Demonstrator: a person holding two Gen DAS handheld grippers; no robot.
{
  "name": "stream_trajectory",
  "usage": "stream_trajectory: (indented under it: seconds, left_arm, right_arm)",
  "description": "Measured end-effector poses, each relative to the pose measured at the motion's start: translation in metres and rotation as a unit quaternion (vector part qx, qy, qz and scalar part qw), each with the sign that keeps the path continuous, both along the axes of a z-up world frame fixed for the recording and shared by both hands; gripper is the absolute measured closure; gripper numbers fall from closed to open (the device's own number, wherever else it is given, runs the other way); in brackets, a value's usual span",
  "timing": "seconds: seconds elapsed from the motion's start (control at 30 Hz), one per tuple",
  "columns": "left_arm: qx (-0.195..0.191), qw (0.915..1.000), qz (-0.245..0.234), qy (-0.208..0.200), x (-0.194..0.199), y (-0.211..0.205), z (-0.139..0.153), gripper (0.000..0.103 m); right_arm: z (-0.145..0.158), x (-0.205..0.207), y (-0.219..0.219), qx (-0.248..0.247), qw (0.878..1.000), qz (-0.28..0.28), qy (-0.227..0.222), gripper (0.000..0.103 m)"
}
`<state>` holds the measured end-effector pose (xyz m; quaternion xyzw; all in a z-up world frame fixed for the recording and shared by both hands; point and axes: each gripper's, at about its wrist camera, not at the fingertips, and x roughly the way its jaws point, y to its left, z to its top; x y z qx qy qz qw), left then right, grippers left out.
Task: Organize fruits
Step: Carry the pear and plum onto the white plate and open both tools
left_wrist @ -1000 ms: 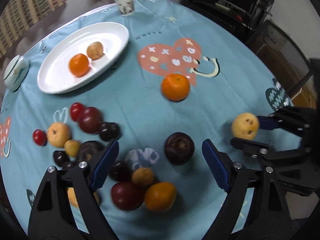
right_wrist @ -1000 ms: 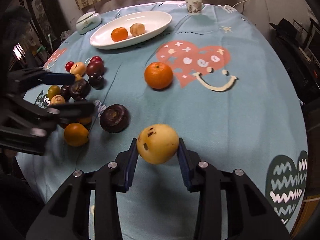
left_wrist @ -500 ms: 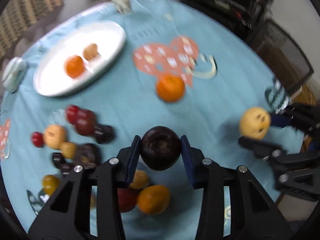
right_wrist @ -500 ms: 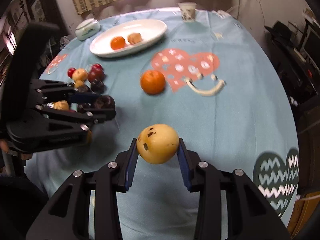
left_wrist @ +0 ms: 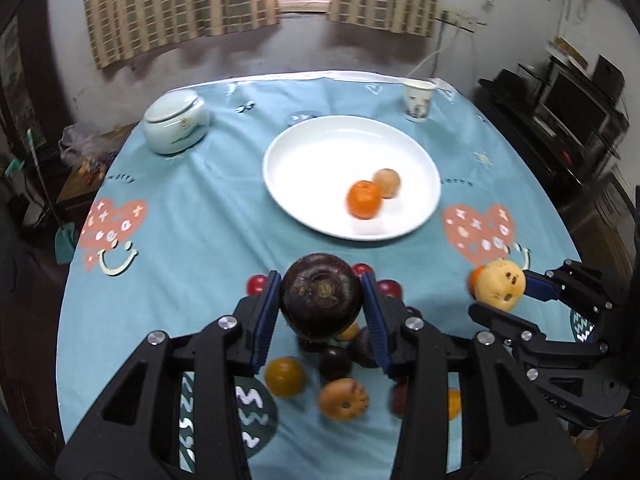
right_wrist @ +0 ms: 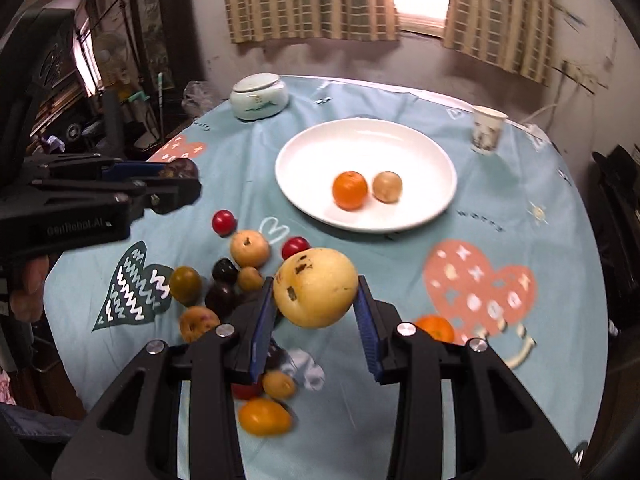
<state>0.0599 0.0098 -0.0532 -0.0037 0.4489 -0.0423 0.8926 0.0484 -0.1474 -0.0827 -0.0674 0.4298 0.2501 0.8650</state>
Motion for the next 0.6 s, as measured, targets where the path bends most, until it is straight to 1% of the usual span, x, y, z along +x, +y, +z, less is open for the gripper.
stream_trajectory:
  seconds: [0.07, 0.17, 0.33, 0.47, 0.6]
  left_arm:
    - [-0.001, 1.0000, 0.009, 0.004, 0.010, 0.010, -0.002, 0.062]
    - [-0.002, 1.0000, 0.009, 0.002, 0.031, 0.011, -0.004, 0.062]
    - [-0.006, 1.0000, 0.000, 0.000, 0.085, 0.001, -0.011, 0.062]
    - [-0.009, 1.0000, -0.003, 0.001, 0.115, -0.005, -0.017, 0.062]
    - [-0.007, 0.9999, -0.005, 0.006, 0.137, -0.009, -0.025, 0.062]
  right_arm:
    - [0.000, 0.011, 0.006, -0.003, 1.000, 0.000, 0.001, 0.064]
    - [0.002, 0.034, 0.009, -0.008, 1.000, -0.007, -0.007, 0.064]
    - [0.005, 0.076, 0.000, 0.000, 0.999, -0.033, -0.017, 0.064]
    - [0.006, 0.101, -0.003, 0.007, 0.999, -0.041, -0.024, 0.064]
    - [-0.001, 0.125, -0.002, 0.009, 0.999, -0.042, -0.022, 0.064]
